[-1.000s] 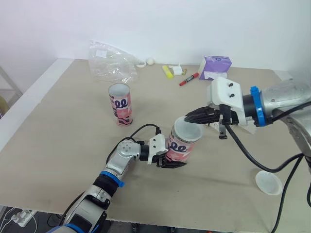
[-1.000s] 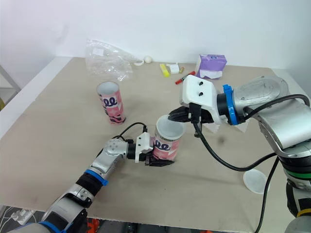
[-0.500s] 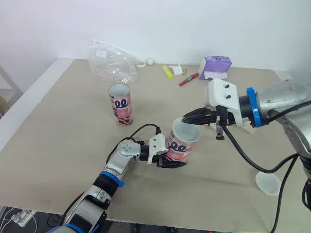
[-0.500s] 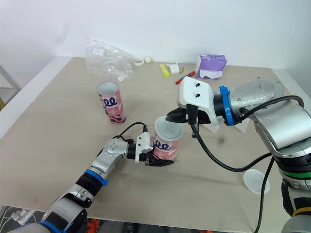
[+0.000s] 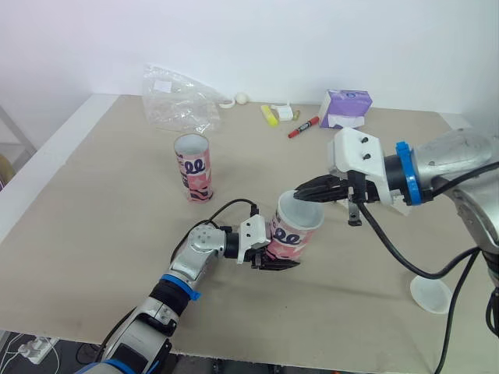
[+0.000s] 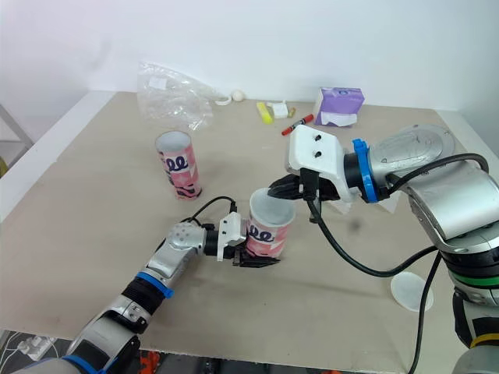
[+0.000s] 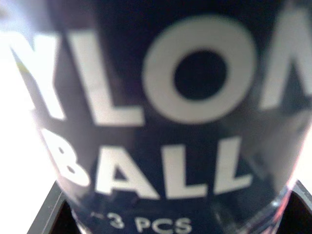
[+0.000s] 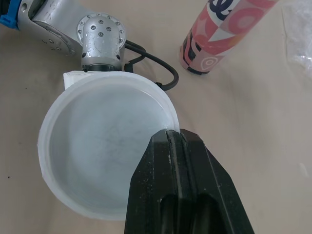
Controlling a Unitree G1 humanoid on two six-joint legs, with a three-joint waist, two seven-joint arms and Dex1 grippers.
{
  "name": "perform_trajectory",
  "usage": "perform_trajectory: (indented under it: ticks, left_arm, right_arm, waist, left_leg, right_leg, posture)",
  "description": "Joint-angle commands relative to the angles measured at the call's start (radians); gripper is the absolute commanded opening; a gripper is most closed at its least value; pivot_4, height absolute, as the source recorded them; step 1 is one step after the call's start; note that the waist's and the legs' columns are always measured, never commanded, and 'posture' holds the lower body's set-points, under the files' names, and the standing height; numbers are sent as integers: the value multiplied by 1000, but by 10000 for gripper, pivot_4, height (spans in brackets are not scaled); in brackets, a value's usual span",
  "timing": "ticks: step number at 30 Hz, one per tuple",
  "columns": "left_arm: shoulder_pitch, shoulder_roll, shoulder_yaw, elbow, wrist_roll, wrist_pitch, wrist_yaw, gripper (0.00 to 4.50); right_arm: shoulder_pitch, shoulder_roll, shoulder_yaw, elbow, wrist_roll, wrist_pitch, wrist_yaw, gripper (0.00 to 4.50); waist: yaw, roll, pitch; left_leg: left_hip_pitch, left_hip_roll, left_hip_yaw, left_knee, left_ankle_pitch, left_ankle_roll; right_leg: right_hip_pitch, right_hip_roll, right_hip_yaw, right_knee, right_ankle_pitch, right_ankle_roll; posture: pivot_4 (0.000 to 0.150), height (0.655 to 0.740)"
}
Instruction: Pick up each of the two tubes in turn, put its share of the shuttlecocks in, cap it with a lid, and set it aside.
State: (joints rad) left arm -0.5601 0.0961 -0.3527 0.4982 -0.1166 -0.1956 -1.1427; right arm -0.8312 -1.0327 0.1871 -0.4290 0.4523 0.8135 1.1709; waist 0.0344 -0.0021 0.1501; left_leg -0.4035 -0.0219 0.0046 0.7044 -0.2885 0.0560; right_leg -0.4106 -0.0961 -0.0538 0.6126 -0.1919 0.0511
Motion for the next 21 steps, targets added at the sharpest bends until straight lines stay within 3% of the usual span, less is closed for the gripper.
perform_trajectory:
  ticks: [1,4,10,13,16,19,21]
  left_arm:
    - [22,3,-17,40,19,40,2,28594]
    - [23,5,-16,39,19,43,2,28594]
    - [23,7,-14,38,19,45,1,28594]
    - [23,9,-14,36,19,45,-1,28594]
    - [21,8,-14,39,20,44,-3,28594]
    - [17,4,-16,45,21,40,-3,28594]
    - [14,3,-16,49,21,38,-4,28594]
  right_arm:
    - [-3,-9,-39,-18,14,13,1,10599]
    - [-9,-7,-69,0,9,-6,-12,23791]
    - [-52,-7,-191,51,111,86,-29,23791]
    - [-58,28,-266,16,241,214,-69,23791]
    - [0,28,-253,-48,268,250,-100,14984]
    - [54,42,-228,-87,279,271,-139,465]
    - [75,45,-199,-88,260,270,-160,465]
  waist:
    - [0,0,0]
    - [0,0,0]
    - [0,0,0]
    - [0,0,0]
    - [0,0,0]
    - [0,0,0]
    - [0,0,0]
  left_leg:
    - [0,0,0,0,0,0]
    - [0,0,0,0,0,0]
    - [0,0,0,0,0,0]
    - [0,1,0,0,0,0]
    - [0,1,-1,0,0,0]
    - [0,0,-1,0,0,0]
    - [0,0,-1,0,0,0]
  right_leg:
    - [0,0,0,0,0,0]
    - [0,0,0,0,0,0]
    - [0,0,0,0,0,0]
    - [0,0,-1,0,0,-1]
    - [0,-5,-1,0,0,-2]
    - [0,-6,-4,0,-2,-4]
    - [0,-6,-5,0,-1,-4]
  posture:
    - [1500,7400]
    - [1500,7400]
    - [1500,7400]
    - [1500,7400]
    - [1500,7400]
    - [1500,7400]
    - [1500,7400]
